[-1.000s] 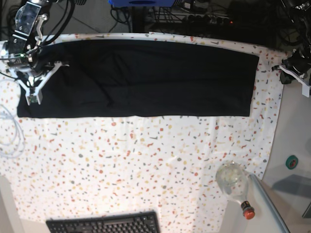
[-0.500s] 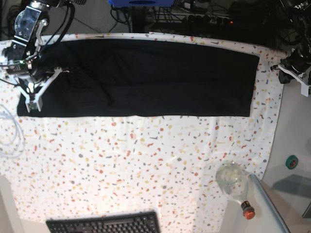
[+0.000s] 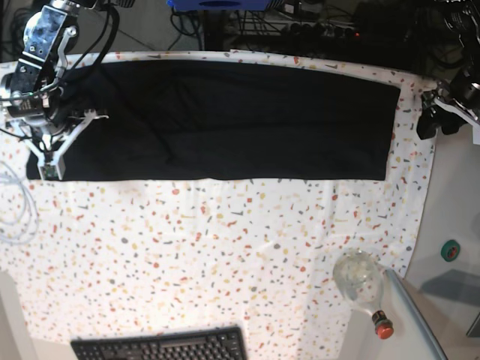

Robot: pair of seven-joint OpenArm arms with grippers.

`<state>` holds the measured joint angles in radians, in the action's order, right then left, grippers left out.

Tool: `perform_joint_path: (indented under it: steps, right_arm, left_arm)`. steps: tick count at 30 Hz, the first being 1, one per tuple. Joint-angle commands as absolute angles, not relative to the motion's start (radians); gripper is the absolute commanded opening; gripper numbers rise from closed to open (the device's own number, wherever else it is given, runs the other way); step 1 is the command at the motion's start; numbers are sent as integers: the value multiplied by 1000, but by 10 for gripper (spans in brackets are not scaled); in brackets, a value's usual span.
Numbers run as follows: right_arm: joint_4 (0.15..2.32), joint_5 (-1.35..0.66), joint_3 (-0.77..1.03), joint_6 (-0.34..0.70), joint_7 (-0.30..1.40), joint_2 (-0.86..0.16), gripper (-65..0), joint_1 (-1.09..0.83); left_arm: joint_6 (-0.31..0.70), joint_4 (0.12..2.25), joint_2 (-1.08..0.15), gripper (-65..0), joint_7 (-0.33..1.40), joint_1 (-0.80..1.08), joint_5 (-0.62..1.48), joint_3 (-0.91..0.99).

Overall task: Layout the t-shirt on the table in an organized manner, then fold the t-shirt properly
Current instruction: 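Grasp the opposite folded shirt end with the left gripper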

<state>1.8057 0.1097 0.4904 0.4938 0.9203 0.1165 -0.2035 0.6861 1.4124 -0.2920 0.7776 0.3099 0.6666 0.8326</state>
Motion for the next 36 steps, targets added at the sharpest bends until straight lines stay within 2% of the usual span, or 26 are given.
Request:
perform_joint_path:
  steps: [1, 2, 3, 11, 21, 27, 36]
  right_arm:
    - [1816, 107, 490, 495, 909, 113, -650, -197]
    - [1814, 107, 490, 495, 909, 113, -650, -197]
    - [1805, 107, 490, 495, 909, 113, -650, -197]
    - [1755, 107, 490, 495, 909, 113, -650, -197]
    - [1753, 107, 490, 499, 909, 113, -650, -197]
    - [1753, 107, 493, 615, 909, 113, -650, -197]
    - [1753, 107, 498, 624, 909, 113, -650, -196]
  left_arm:
    - [698, 1382, -315, -81, 760, 297, 708, 835]
    - [698, 1345, -318, -58, 759, 294, 714, 835]
    - [698, 1307, -321, -61, 753, 285, 711, 835]
    - [698, 1124, -334, -160, 633, 232, 710, 720]
    - [698, 1044, -334, -145, 601, 176, 710, 679]
    - [698, 1024, -349, -146, 601, 150, 704, 644]
    - [698, 977, -321, -158, 601, 116, 627, 605]
